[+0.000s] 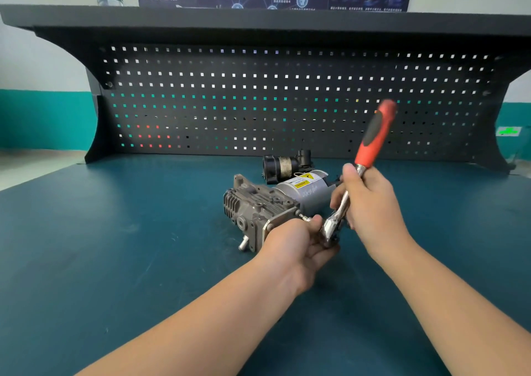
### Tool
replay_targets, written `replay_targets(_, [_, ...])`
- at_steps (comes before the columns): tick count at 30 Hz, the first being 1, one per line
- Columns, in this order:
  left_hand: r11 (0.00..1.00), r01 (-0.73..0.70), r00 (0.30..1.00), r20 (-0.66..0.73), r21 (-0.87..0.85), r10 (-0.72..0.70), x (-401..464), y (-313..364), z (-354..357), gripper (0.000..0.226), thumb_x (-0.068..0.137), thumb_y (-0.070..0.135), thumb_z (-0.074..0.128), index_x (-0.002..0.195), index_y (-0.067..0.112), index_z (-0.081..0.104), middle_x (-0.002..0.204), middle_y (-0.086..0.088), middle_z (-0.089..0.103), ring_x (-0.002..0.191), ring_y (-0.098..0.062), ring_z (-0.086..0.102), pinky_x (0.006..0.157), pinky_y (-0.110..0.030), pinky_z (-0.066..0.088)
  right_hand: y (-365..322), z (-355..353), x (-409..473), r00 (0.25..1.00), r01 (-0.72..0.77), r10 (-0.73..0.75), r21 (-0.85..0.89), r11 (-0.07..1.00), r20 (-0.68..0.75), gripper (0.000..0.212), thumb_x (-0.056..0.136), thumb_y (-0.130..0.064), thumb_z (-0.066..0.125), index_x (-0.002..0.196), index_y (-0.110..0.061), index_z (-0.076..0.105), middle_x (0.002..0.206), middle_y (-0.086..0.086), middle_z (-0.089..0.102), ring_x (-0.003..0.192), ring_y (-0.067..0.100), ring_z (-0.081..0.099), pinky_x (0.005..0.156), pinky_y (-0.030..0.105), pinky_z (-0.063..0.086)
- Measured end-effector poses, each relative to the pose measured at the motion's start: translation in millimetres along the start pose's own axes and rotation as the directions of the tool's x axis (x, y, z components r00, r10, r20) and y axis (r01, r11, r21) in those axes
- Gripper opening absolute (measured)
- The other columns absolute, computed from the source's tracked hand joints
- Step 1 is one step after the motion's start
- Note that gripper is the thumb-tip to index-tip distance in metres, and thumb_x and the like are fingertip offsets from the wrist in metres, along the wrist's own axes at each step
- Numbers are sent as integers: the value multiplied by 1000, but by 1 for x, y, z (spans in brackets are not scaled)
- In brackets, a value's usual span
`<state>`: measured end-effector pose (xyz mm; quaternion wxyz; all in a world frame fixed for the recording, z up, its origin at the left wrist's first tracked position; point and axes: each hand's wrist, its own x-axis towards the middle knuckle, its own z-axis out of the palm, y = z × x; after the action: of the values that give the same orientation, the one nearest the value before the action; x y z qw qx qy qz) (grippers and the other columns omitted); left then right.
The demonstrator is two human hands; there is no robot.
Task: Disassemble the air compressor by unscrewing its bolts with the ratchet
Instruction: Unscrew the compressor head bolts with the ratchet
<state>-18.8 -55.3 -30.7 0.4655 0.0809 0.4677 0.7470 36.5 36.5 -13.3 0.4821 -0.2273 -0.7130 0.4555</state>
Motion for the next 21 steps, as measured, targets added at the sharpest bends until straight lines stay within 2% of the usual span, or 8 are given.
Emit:
replay_targets(2, [1000,10,1000,-3,0,-10,1,0,0,8,94,3,51,97,1,58,78,-14,63,68,-22,60,60,-33,54,9,-3,8,942,-323,334,201,925,-22,27,101,-24,41,77,-12,46,43,-1,57,25,7,31,34,15,23])
replay_targets(4, [1000,23,1000,1,1,-23,1,0,1,9,94,4,50,94,2,58,78,-13,63,67,-21,61,59,-31,54,17,-5,8,791,-578,609,400,711,61,28,101,-19,41,74,-12,44,48,4,57,21,6,27,33,8,18])
replay_targets(6, [1000,23,1000,-9,-12,-23,1,-1,1,10,94,5,51,99,1,59,79,-13,63,67,-20,61,54,-29,55,22,-3,3,685,-680,713,485,550,152,29,101,-17,38,72,-12,42,59,6,54,19,6,25,33,5,18])
replay_targets(9, [1000,9,1000,-22,-13,-9,0,-2,1,20,94,4,51,112,-1,58,86,-15,64,69,-21,61,52,-30,55,24,2,1,721,-640,679,508,576,138,30,102,-19,38,73,-12,42,60,6,52,20,6,23,33,6,18])
replay_targets(13, [1000,-9,999,-34,6,9,1,-3,0,22,92,4,54,113,-1,58,98,-18,63,71,-23,61,59,-32,53,16,4,1,901,-383,433,433,816,-18,26,101,-23,40,77,-13,45,54,5,54,25,6,33,32,14,24])
replay_targets(16, [1000,-19,1000,-13,2,19,-1,-5,0,11,90,7,60,97,0,62,85,-15,65,72,-23,61,63,-32,56,11,5,-6,995,-4,18,138,990,-101,29,101,-28,41,76,-15,45,51,-5,56,41,5,45,46,22,37])
replay_targets(18, [1000,-21,1000,18,-2,21,-3,-6,1,9,89,7,60,84,2,65,70,-10,66,66,-20,62,58,-29,57,7,7,-16,954,296,-297,-22,955,-46,25,99,-30,42,78,-17,44,54,-5,56,50,10,51,55,26,41])
replay_targets(21, [999,-19,997,77,-30,21,-5,-5,-1,25,96,11,46,76,11,60,55,0,63,49,-10,61,45,-19,52,0,9,-28,713,696,-685,-264,667,149,21,93,-28,46,84,-11,54,58,-2,57,49,22,54,48,34,42])
